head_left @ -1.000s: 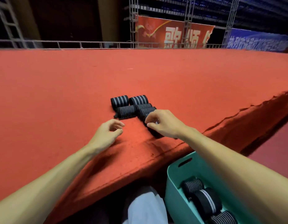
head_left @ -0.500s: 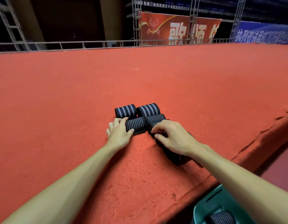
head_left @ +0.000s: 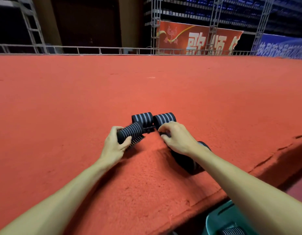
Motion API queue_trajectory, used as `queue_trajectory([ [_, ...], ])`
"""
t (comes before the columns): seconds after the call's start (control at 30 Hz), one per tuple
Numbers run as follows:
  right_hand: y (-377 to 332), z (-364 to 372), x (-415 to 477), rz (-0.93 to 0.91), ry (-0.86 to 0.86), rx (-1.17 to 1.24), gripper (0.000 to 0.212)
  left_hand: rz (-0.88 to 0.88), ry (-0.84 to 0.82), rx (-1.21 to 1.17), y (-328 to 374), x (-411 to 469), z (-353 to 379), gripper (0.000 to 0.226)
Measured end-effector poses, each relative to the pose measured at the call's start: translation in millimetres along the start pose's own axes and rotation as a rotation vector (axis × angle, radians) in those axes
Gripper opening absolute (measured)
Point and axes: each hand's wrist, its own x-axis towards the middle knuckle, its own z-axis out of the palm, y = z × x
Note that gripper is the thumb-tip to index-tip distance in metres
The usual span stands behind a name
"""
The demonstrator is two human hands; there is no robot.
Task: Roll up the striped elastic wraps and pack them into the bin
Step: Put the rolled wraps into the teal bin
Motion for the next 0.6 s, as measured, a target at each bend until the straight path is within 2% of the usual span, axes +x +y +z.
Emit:
queue_trajectory([
  [0.2,-17,23,54,0.038,-0.039,-0.071,0.042,-0.286,0.296,-0.183,-36,-11,-23,0.031],
  [0.3,-20,38,88,0.034,-0.073,-0.100,0.049,-0.279,0.280,-0.213,-41,-8,-20,0.027],
  [0.37,-23,48,111,0.047,-0.081,-0.068,0.047,-0.265,0.286,-0.208,-44,-5,-18,0.026],
  [0.47,-22,57,143,0.062,-0.072,-0.135,0.047,-0.320,0.386,-0.244,-46,-1,-18,0.027],
  [0.6,-11,76,167,0.134,-0.269,-0.328,0.045,-0.312,0.384,-0.184,-46,-2,-17,0.025],
])
